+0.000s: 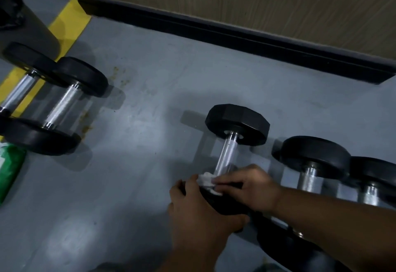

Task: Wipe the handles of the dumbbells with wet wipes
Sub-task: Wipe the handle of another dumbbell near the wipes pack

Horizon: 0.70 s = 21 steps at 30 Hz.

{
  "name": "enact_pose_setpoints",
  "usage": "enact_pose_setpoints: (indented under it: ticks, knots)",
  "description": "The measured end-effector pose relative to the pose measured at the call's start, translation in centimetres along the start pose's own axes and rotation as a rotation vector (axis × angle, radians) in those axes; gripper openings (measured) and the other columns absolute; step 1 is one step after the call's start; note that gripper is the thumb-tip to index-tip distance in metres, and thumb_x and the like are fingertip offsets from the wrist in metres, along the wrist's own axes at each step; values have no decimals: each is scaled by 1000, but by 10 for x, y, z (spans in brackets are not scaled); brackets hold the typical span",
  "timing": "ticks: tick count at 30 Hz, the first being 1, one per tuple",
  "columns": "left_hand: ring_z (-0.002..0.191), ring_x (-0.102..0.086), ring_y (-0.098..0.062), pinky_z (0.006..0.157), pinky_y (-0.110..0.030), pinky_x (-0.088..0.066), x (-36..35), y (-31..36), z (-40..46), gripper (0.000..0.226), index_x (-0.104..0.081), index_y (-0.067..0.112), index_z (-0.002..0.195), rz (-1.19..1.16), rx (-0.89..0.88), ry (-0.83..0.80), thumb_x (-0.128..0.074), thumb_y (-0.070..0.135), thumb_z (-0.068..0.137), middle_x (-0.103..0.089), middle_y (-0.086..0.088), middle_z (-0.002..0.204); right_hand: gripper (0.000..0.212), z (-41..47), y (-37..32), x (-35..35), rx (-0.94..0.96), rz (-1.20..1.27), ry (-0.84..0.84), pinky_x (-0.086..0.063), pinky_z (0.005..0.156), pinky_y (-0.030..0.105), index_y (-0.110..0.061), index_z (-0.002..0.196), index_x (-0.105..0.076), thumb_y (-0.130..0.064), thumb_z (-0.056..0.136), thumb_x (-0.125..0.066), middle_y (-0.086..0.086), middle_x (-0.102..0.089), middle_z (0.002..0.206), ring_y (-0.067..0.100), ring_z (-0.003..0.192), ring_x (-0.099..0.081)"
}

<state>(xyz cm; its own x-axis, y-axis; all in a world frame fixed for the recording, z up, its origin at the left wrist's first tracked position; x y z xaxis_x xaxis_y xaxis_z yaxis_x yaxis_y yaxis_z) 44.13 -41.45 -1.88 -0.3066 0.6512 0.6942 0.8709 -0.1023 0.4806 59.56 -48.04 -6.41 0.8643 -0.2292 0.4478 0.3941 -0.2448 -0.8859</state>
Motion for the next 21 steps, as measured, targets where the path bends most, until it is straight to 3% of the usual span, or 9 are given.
enact_pose_setpoints:
  ticks: [2, 4, 6, 11, 14, 16, 18, 21]
  knots:
    - [134, -42, -23, 110, -36, -41, -11, 11, -13, 131, -27, 42, 144, 87, 39, 2, -80, 75, 29, -17, 1, 151, 15, 13, 9, 16, -51, 12, 123, -55, 89, 16, -35, 100, -79, -34, 85, -78, -34, -70, 96, -9, 89, -70]
    - [144, -24, -28, 116, -36, -34, -24, 23, -23, 126, -21, 46, 145, 101, 95, -26, -84, 72, 39, 2, 0, 156, 16, 22, 22, 32, -206, 128, 308, -57, 91, 24, -37, 97, -78, -27, 86, -78, -28, -74, 93, -2, 91, -72]
    - [146, -13, -30, 118, -37, -29, -33, 30, -28, 120, -19, 49, 146, 82, 132, -44, -86, 66, 47, 11, 1, 156, 16, 17, 23, 34, -223, 151, 383, -57, 90, 27, -35, 99, -78, -25, 87, -78, -21, -76, 94, 3, 91, -73]
    - [128, -41, -19, 106, -26, -40, -5, 17, -7, 111, -41, 50, 131, 146, 11, -96, -76, 77, 29, -19, 6, 130, 21, -3, 11, 11, -101, 108, 84, -54, 89, 14, -31, 102, -79, -24, 82, -80, -33, -71, 96, -5, 90, -72]
    - [126, -47, -15, 108, -29, -44, 5, 5, 17, 134, -43, 41, 142, 76, -33, -258, -78, 79, 18, -24, 8, 128, 19, 18, 21, 34, -179, 131, 303, -56, 87, 18, -36, 100, -77, -24, 85, -79, -31, -73, 92, -6, 88, -71]
    - [127, -48, -13, 110, -31, -44, 2, 7, 21, 150, -37, 31, 151, 68, -44, -321, -79, 78, 15, -28, 8, 136, 15, 20, 27, 39, -276, 242, 460, -54, 67, 16, -31, 101, -78, -23, 88, -77, -28, -71, 72, -8, 66, -67]
    - [124, -50, -10, 108, -31, -45, -3, 9, 20, 146, -41, 31, 148, 37, -71, -299, -81, 75, 15, -34, 10, 137, 15, 9, 19, 28, -248, 188, 381, -53, 63, 17, -34, 99, -78, -24, 88, -77, -28, -70, 71, -7, 63, -66]
    - [116, -46, 1, 100, -24, -48, -6, 6, 21, 117, -56, 44, 127, -3, -138, -267, -80, 74, 16, -48, 20, 123, 15, -13, 3, 4, -95, 60, 86, -56, 78, 16, -31, 97, -81, -24, 83, -81, -26, -75, 87, -4, 77, -72]
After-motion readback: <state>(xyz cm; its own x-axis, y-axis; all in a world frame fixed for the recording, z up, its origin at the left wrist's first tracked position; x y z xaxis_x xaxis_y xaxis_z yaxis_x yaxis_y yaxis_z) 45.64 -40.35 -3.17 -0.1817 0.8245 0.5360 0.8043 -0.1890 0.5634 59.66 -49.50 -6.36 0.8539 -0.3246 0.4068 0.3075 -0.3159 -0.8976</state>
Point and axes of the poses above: each hand's wrist, its own z-axis towards the middle knuckle, its own x-axis out of the back of the hand, y = z × x, the point moved 4 cm from there along z, towards the middle knuckle
